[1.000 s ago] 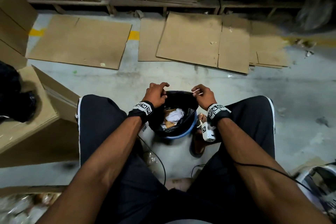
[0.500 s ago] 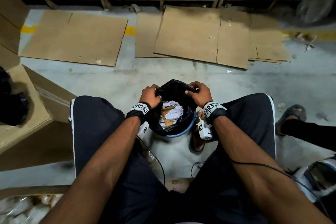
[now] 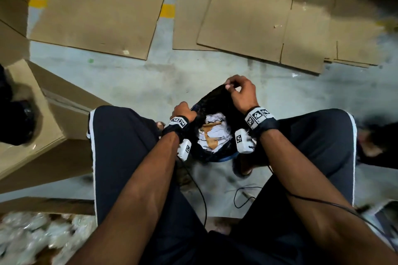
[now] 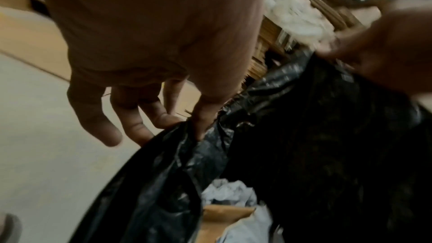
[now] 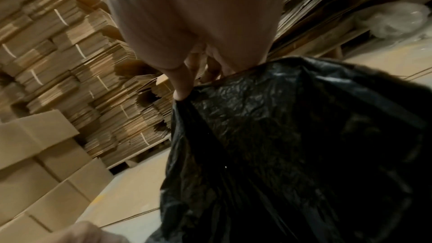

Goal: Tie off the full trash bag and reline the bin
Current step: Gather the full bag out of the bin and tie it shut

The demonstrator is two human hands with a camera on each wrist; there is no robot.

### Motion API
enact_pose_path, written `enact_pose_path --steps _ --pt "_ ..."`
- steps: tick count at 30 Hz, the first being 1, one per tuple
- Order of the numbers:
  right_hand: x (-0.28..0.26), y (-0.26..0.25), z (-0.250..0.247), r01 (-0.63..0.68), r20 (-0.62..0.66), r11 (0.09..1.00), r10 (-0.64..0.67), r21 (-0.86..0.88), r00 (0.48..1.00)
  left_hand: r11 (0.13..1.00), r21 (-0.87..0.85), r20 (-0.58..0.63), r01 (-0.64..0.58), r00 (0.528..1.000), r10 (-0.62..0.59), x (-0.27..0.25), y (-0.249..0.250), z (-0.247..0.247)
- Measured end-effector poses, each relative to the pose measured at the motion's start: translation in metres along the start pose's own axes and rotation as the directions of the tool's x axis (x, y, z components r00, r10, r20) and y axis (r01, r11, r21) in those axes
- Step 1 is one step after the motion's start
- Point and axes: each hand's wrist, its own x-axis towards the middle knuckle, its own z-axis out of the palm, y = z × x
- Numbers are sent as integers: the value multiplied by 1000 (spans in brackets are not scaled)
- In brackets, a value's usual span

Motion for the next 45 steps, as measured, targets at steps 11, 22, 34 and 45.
enact_pose_path --steps 11,22,34,45 --pt "-45 4 -29 -315 -135 859 285 -404 949 889 -422 -193 -177 976 103 -38 3 -19" --pt "-137 38 -25 -683 -29 730 682 -29 731 713 -695 -249 -97 962 -112 -100 -44 5" --pt "-152 23 -33 -684 -62 693 711 227 700 803 -595 -270 -30 949 -165 -115 -55 6" --pt "-155 29 -54 -648 -291 757 640 85 711 918 -397 -346 -14 929 -135 -131 -62 -20"
